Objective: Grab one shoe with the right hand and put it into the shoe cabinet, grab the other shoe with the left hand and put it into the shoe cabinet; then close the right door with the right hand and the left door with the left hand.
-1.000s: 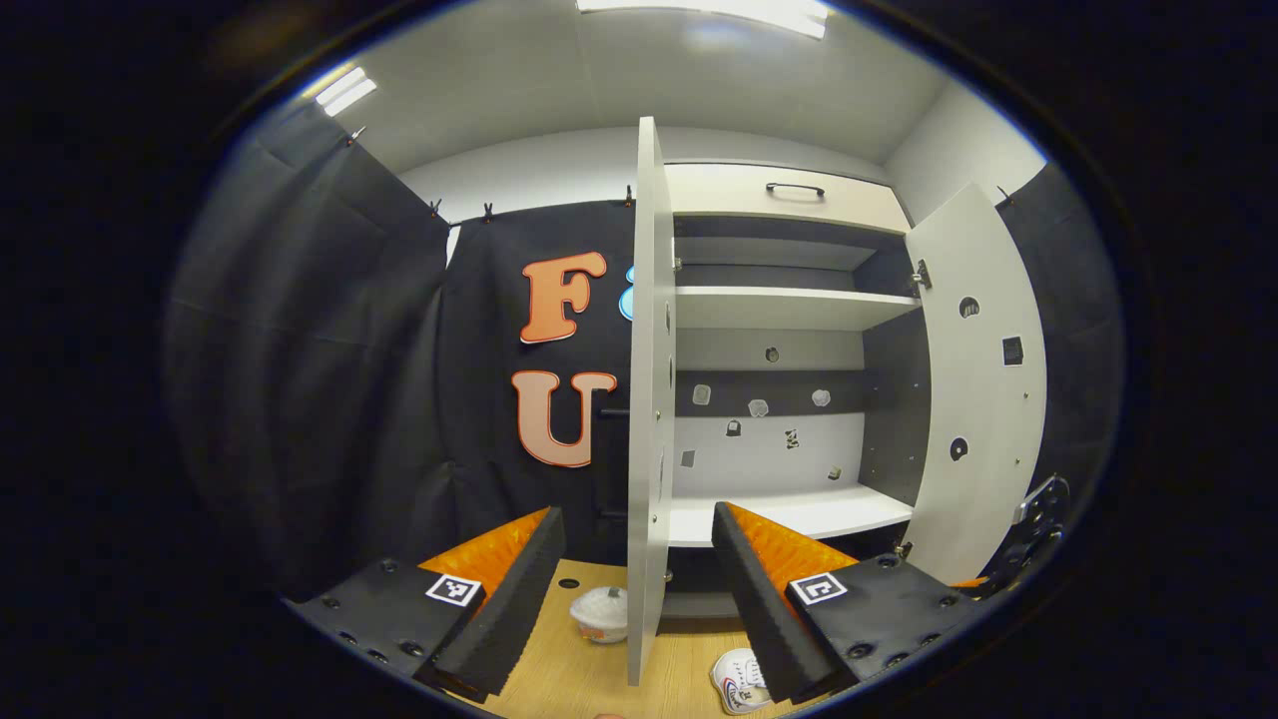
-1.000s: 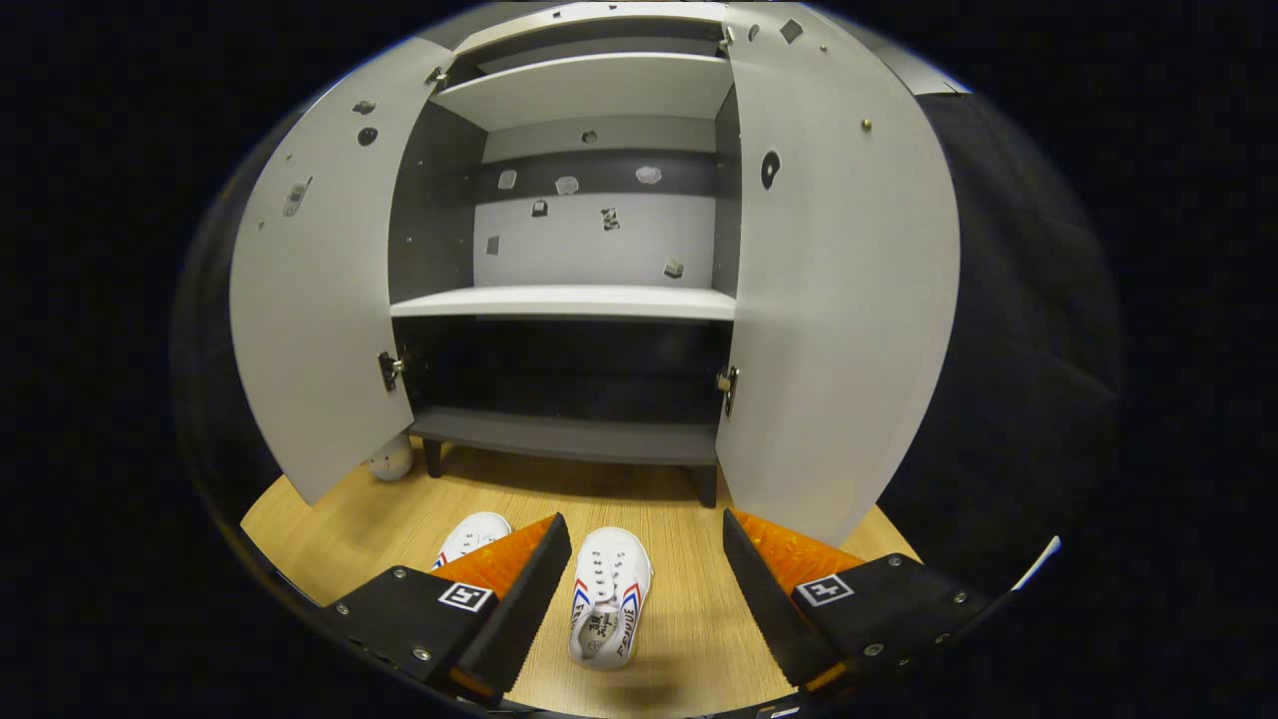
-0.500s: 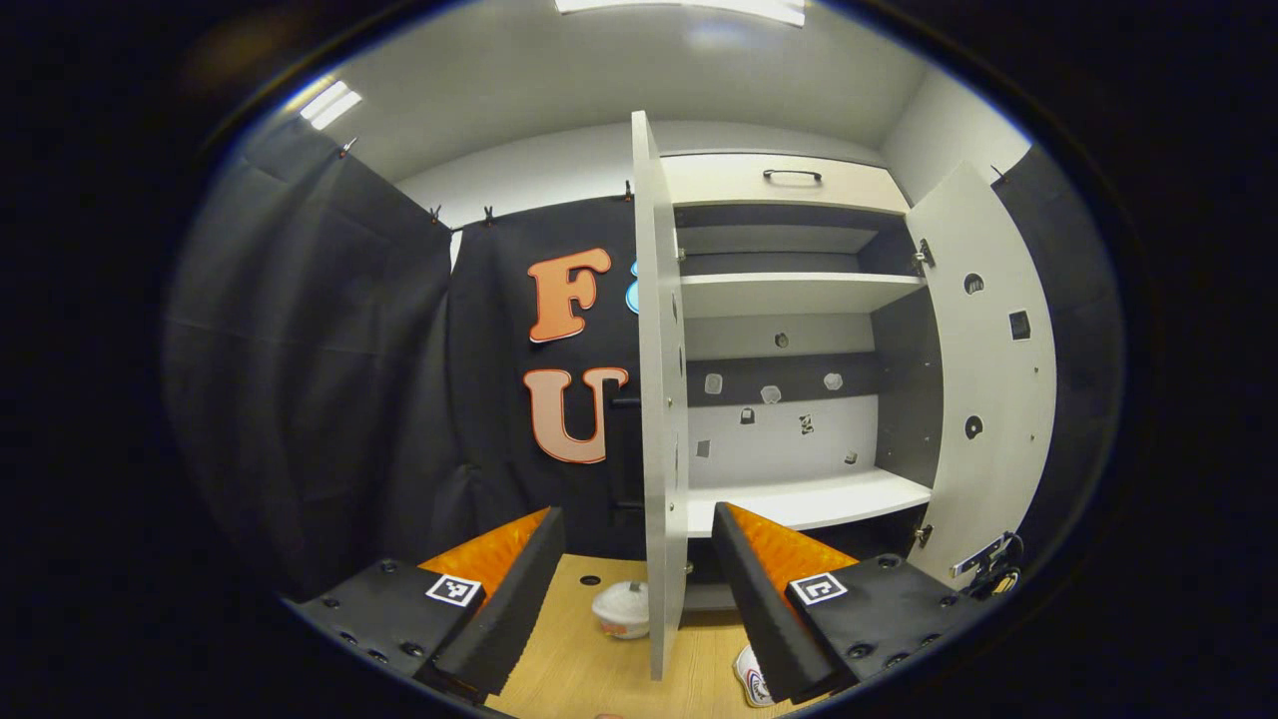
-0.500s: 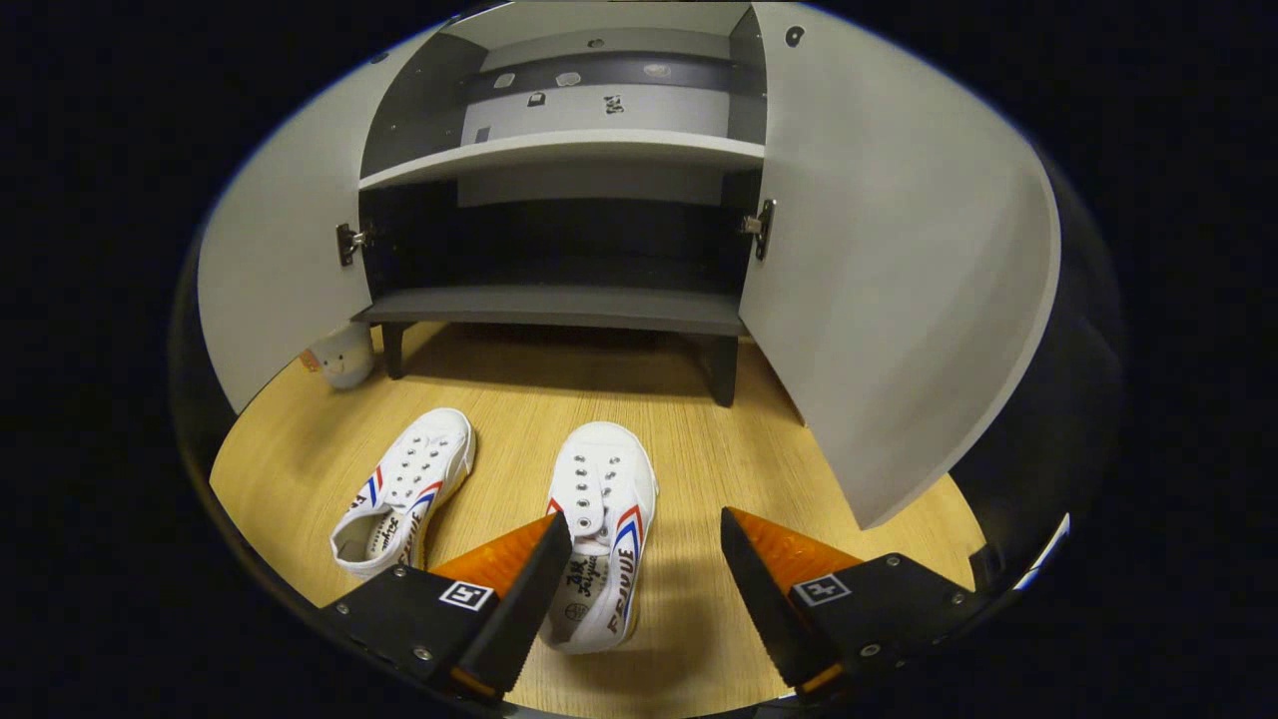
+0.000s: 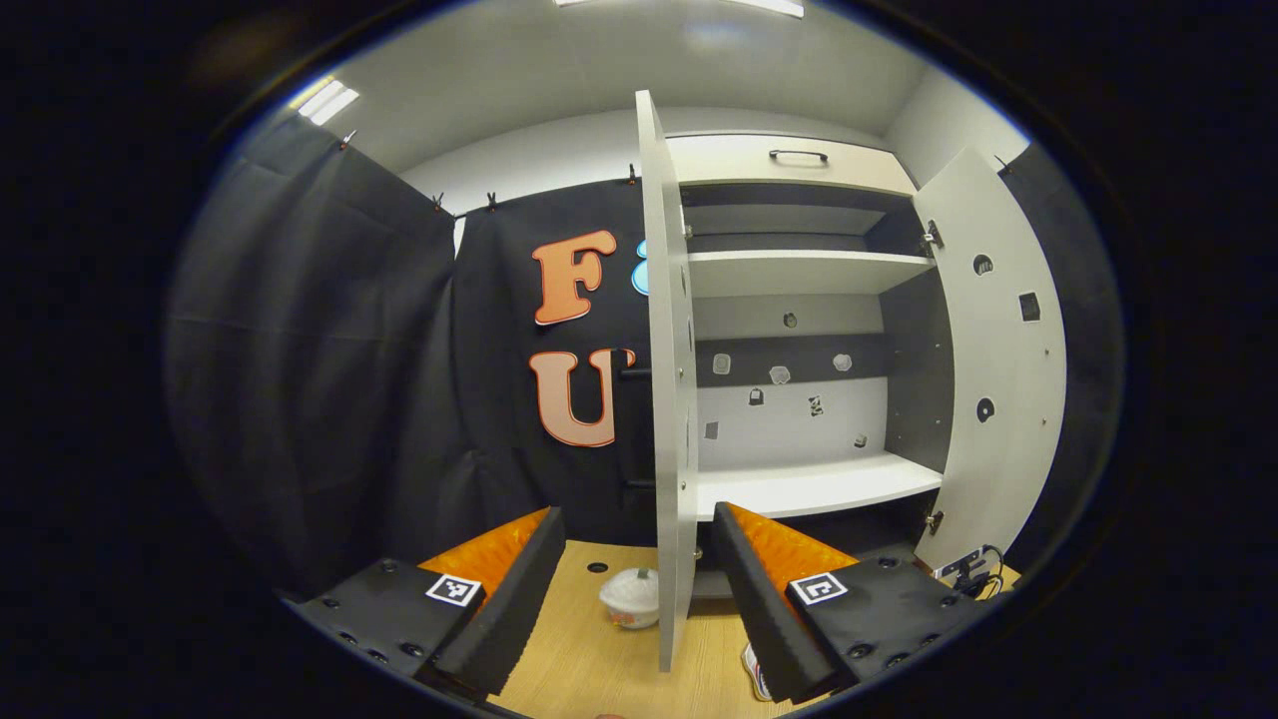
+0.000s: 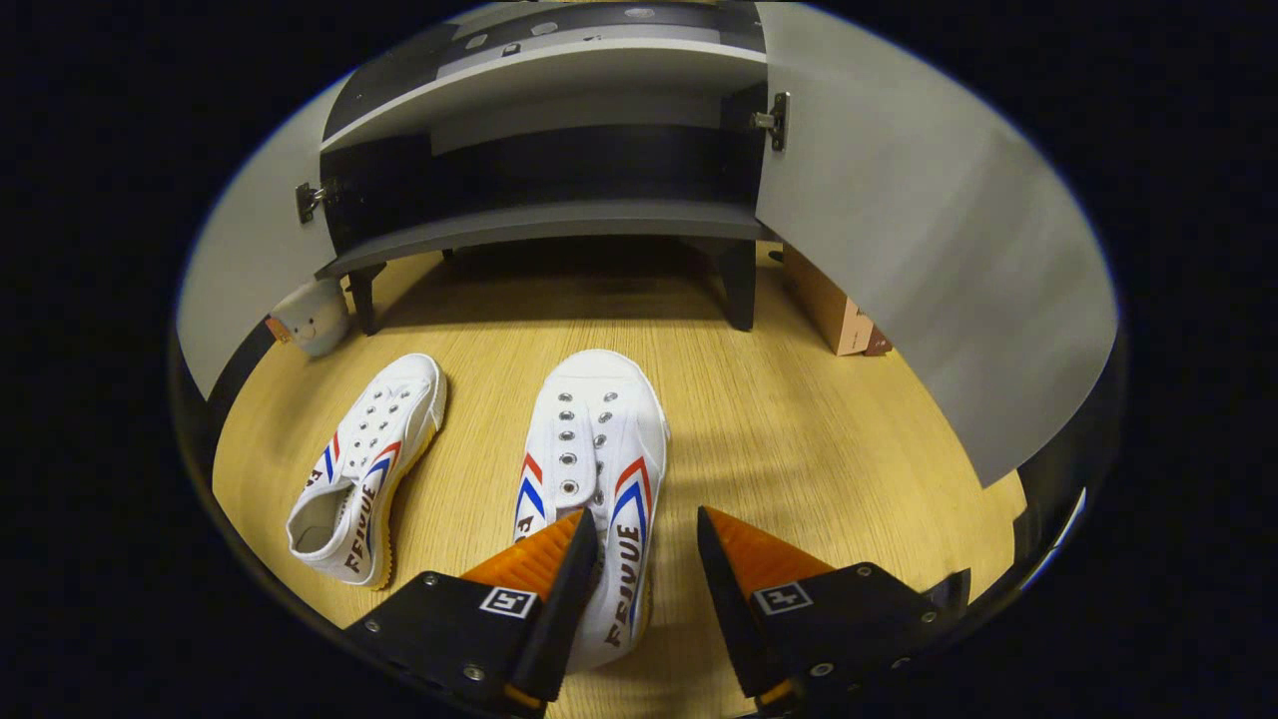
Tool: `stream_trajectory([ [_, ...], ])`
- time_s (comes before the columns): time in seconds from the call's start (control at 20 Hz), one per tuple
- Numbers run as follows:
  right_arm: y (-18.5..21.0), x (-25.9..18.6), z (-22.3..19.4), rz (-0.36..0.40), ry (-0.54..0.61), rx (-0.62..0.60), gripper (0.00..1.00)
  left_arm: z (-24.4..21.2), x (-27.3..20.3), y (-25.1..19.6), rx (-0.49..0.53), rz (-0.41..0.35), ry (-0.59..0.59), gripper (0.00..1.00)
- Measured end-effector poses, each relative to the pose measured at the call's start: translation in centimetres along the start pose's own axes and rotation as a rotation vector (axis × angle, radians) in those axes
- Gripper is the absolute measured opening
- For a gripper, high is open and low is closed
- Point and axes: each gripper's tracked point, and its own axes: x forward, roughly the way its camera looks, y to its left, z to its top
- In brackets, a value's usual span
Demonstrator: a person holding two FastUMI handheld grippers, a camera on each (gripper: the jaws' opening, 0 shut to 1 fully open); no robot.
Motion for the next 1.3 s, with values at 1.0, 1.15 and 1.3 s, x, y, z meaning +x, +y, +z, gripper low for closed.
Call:
stream_trajectory([
  [1.0, 2.6, -11.1, 12.6, -0.004, -0.162, 0.025, 0.0, -2.3, 0.6, -2.0, 0.01, -0.061, 0.024, 0.97],
  [1.15, 4.4, -14.2, 16.9, 0.044, -0.216, 0.049, 0.0, -3.1, 0.7, -2.6, -0.01, -0.078, 0.031, 0.96],
  [1.3, 5.1, -17.9, 20.6, 0.072, -0.288, 0.061, 0.0, -3.8, 0.7, -2.8, -0.023, -0.087, 0.042, 0.94],
])
